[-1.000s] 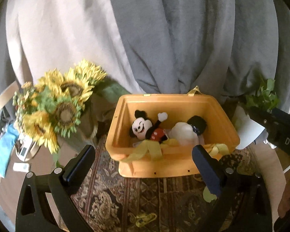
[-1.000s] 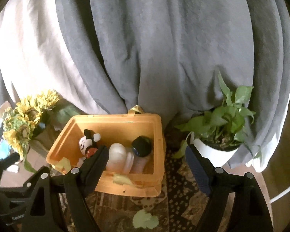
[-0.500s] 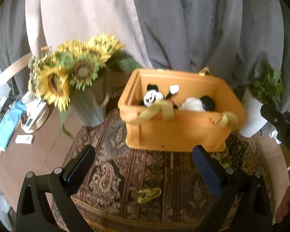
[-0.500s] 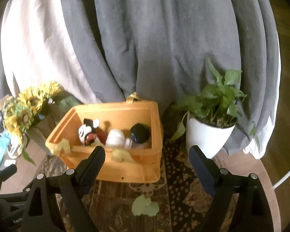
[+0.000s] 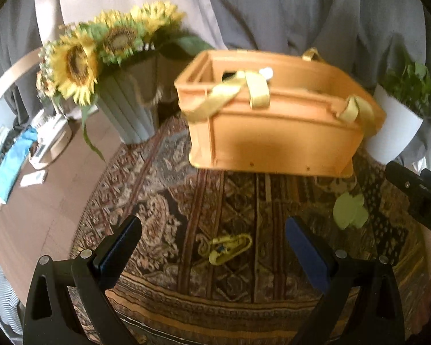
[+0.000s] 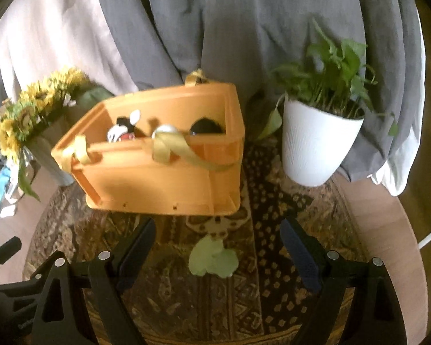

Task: Organize soft objects
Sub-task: 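Withdraw both tools from the crate toward the yellow toy and green leaf plush, then grasp the yellow toy with the left tool while the right tool grasps the green leaf plush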

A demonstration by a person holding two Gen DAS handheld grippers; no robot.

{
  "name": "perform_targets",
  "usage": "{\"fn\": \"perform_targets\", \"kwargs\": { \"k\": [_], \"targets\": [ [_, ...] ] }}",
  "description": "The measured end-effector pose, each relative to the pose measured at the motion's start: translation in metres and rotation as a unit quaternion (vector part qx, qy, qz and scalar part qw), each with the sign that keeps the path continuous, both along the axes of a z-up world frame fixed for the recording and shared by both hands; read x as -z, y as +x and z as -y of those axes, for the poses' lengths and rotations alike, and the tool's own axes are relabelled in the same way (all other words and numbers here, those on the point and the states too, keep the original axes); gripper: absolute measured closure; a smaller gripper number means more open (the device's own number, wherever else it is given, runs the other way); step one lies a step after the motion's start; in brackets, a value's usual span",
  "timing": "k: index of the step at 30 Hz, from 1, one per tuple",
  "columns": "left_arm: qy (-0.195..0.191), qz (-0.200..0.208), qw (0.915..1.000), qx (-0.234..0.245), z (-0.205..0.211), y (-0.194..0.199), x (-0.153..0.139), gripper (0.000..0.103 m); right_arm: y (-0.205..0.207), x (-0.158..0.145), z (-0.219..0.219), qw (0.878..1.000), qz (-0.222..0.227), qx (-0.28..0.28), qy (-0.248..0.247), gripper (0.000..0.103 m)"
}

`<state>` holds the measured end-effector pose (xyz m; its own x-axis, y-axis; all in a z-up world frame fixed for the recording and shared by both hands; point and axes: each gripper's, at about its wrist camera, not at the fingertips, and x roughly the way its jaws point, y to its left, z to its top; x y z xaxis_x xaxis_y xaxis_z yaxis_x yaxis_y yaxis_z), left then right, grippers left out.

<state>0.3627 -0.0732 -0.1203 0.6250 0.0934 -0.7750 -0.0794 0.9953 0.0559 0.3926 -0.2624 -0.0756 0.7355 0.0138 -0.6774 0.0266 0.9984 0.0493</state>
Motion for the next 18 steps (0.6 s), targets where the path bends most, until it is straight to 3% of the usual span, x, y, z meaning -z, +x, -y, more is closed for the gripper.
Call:
{"fn": "perform_targets", "kwargs": {
  "k": [8, 18],
  "targets": [
    [-0.011, -0.06, 0.9981, -0.003, -0.001, 0.011, 0.035, 0.001, 0.009, 0.031, -0.003, 0.999, -0.046, -0.006, -0.008, 0.014],
    [-0.014, -0.092, 0.9956, -0.002, 0.002, 0.026, 0.063, 0.001, 0.025, 0.064, -0.001, 0.995, -0.097, -0.006, 0.005, 0.014]
  ]
}}
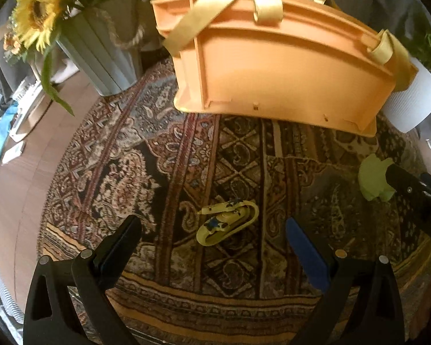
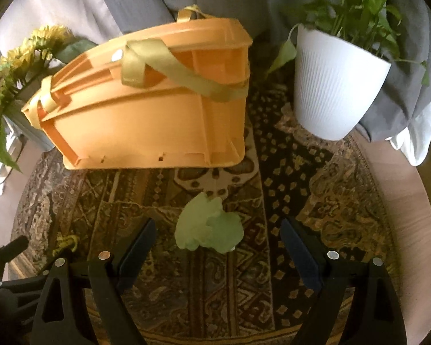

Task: Organize soft objects
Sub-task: 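Grasp the yellow toy with the left tool while the right tool grasps the green leaf plush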

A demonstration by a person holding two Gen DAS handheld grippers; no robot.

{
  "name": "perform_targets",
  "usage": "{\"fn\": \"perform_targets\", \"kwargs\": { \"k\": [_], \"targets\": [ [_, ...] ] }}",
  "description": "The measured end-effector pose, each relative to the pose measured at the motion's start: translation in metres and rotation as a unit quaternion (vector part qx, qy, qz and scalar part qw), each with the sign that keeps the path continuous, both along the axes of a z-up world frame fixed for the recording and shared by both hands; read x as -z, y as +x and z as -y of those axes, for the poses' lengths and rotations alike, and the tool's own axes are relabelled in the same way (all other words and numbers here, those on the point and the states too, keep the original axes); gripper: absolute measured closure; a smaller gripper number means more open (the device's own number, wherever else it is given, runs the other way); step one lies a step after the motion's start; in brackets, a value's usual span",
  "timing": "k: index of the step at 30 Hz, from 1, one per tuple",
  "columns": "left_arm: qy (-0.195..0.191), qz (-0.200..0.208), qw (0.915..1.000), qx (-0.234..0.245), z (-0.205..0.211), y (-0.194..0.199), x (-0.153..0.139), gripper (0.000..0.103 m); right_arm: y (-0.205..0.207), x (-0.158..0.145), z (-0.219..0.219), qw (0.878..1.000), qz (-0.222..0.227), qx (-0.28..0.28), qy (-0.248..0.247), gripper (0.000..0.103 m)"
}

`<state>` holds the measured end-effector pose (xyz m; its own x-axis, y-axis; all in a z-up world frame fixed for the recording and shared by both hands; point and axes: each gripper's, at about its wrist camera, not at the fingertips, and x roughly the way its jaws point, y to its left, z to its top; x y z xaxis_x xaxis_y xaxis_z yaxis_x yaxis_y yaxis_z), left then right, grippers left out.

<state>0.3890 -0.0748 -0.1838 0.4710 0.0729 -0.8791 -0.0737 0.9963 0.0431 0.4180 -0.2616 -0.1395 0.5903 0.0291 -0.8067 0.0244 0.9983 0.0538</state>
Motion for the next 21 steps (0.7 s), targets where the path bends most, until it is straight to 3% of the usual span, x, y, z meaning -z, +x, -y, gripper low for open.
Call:
{"fn": "perform_targets", "kwargs": {
  "k": [8, 21],
  "targets": [
    [-0.021, -0.025, 0.9993, -0.017, -0.009, 0.014, 0.02, 0.003, 0.014, 0.02, -0.005, 0.999, -0.031, -0.005, 0.011, 0.014],
    [-0.028, -0.033, 0.9988, -0.024, -0.017, 0.027, 0.035, 0.023, 0.032, 0.043, -0.009, 0.999, -0.052, -0.006, 0.009, 0.015]
  ]
}}
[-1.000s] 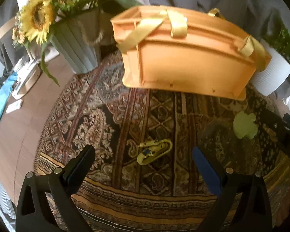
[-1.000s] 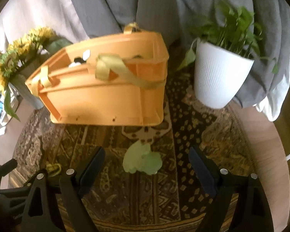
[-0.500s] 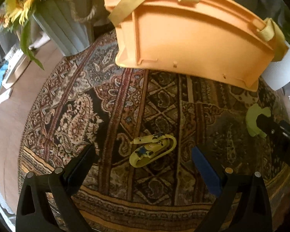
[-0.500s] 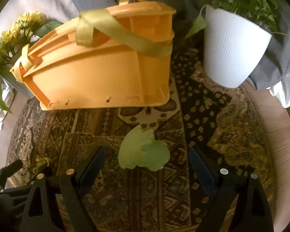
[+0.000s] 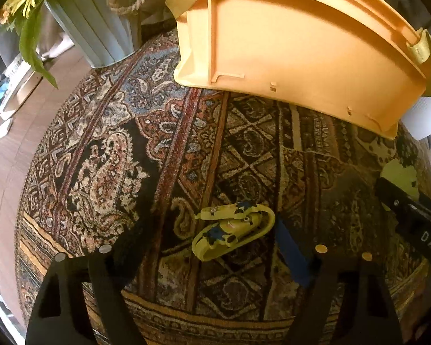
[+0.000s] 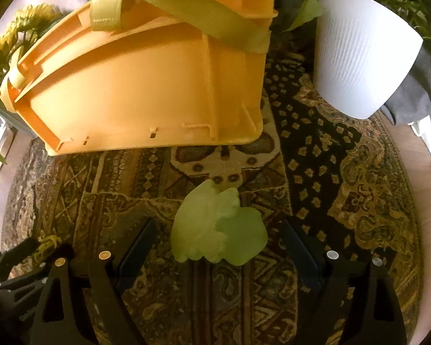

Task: Organize soft objects
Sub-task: 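Grasp the yellow toy with the left tool while the right tool grasps the green leaf plush, then lift both toys over the orange crate and open both tools to drop them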

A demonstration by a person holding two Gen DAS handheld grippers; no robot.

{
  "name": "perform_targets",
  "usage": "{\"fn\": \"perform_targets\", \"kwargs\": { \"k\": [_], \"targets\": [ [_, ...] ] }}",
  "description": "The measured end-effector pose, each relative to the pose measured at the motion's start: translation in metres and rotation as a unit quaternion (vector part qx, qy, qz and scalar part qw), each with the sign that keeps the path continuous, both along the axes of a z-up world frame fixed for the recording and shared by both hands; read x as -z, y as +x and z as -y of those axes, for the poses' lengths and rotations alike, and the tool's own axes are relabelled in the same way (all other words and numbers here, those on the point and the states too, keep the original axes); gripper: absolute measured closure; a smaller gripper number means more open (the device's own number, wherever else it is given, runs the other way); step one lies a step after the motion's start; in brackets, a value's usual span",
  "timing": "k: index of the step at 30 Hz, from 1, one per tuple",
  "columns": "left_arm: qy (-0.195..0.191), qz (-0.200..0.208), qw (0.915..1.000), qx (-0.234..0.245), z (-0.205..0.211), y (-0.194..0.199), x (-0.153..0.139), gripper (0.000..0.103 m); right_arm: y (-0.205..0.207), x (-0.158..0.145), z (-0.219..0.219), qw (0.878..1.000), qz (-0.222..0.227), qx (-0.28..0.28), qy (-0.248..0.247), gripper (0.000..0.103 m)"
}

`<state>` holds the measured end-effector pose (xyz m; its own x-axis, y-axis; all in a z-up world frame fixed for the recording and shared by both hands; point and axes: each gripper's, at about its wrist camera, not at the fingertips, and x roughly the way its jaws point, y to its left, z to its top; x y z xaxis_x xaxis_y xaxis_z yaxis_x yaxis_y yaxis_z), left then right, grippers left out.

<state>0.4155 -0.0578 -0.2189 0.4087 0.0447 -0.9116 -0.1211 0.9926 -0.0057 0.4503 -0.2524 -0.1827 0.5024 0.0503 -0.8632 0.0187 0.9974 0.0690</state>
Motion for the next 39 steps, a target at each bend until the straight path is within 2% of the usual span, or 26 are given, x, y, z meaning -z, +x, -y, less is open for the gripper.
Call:
{"fn": "perform_targets", "kwargs": {
  "k": [2, 5, 7, 10, 16, 24, 32, 39],
  "targets": [
    [-0.001, 0.003, 1.0, 0.001, 0.0, -0.001, 0.0, 0.025, 0.001, 0.002, -0.001, 1.0, 0.0, -0.002, -0.002, 0.016],
    [0.001, 0.008, 1.0, 0.002, 0.0, -0.006, -0.003, 0.036, 0.001, 0.003, -0.004, 1.0, 0.004, -0.008, -0.006, 0.023],
    [0.0, 0.012, 0.9999, 0.004, 0.001, -0.008, -0.005, 0.045, -0.002, 0.002, -0.006, 1.0, 0.007, -0.011, -0.01, 0.034],
    [0.006, 0.015, 0.9998, 0.011, 0.003, -0.008, -0.006, 0.052, -0.004, 0.003, -0.007, 1.0, 0.007, -0.009, -0.013, 0.037],
    [0.013, 0.022, 0.9995, 0.017, 0.006, -0.011, -0.008, 0.053, -0.01, 0.001, -0.004, 1.0, 0.013, -0.011, -0.008, 0.038],
    [0.0, 0.056, 0.9981, 0.027, 0.01, -0.024, -0.028, 0.053, -0.022, -0.018, -0.006, 0.999, 0.032, -0.022, 0.002, 0.038],
    [-0.001, 0.098, 0.9943, 0.04, 0.015, -0.032, -0.061, 0.053, -0.034, -0.049, -0.008, 0.997, 0.064, -0.035, 0.018, 0.038],
    [-0.001, 0.146, 0.9877, 0.056, 0.016, -0.034, -0.095, 0.053, -0.042, -0.076, -0.008, 0.994, 0.093, -0.044, 0.033, 0.038]
  ]
}}
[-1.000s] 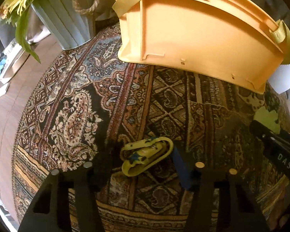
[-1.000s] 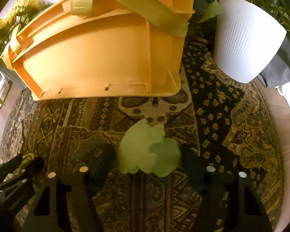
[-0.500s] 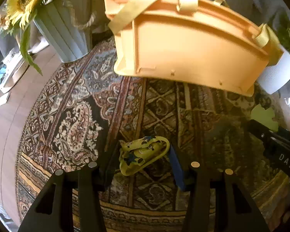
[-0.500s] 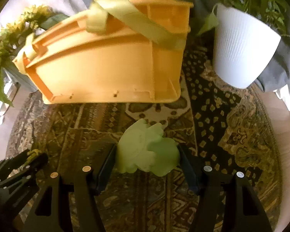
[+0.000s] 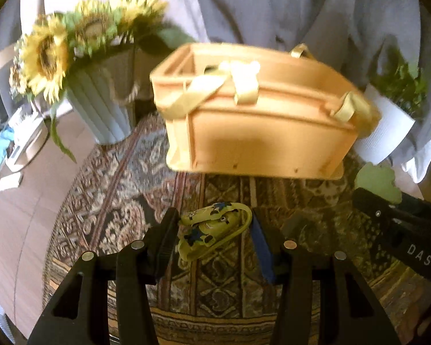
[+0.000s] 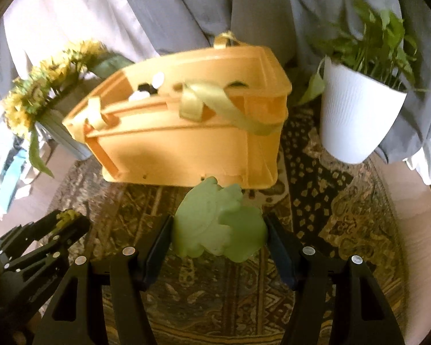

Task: Organize soft objects
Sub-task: 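Lift both toys over the orange crate and open both tools to drop them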

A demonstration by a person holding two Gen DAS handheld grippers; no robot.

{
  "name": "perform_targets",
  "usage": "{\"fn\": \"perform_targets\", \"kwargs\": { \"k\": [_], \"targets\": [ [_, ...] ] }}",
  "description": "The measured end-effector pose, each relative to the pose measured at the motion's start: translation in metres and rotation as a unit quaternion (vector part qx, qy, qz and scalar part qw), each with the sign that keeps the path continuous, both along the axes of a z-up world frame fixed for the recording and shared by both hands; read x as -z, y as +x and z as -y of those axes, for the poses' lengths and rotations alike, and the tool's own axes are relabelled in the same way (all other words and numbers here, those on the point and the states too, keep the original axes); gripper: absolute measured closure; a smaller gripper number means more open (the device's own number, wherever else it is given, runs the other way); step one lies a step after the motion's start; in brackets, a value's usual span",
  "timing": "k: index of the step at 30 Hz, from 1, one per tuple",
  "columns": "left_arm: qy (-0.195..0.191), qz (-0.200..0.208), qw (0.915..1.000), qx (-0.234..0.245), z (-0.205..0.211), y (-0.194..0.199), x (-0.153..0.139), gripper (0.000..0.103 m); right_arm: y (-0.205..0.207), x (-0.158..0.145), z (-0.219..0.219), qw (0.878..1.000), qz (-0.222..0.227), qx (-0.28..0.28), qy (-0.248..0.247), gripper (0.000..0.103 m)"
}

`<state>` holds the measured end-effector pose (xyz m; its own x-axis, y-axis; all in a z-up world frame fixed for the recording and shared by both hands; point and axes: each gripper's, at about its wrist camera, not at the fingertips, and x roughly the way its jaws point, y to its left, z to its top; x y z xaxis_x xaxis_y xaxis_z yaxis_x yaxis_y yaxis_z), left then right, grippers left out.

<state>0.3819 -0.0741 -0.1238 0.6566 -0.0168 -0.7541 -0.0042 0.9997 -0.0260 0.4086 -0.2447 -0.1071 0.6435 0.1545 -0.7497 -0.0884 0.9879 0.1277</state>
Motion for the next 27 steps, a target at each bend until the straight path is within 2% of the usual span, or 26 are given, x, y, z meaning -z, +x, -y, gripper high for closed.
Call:
{"fn": "perform_targets", "kwargs": {
  "k": [12, 27],
  "targets": [
    [-0.006, 0.059, 0.998, 0.02, -0.001, -0.001, -0.042, 0.053, -0.013, -0.046, 0.001, 0.998, 0.065, -0.007, 0.01, 0.038],
    [-0.003, 0.136, 0.99, 0.037, 0.002, 0.007, -0.098, 0.053, -0.016, -0.101, -0.005, 0.988, 0.153, -0.01, 0.007, 0.038]
  ]
}}
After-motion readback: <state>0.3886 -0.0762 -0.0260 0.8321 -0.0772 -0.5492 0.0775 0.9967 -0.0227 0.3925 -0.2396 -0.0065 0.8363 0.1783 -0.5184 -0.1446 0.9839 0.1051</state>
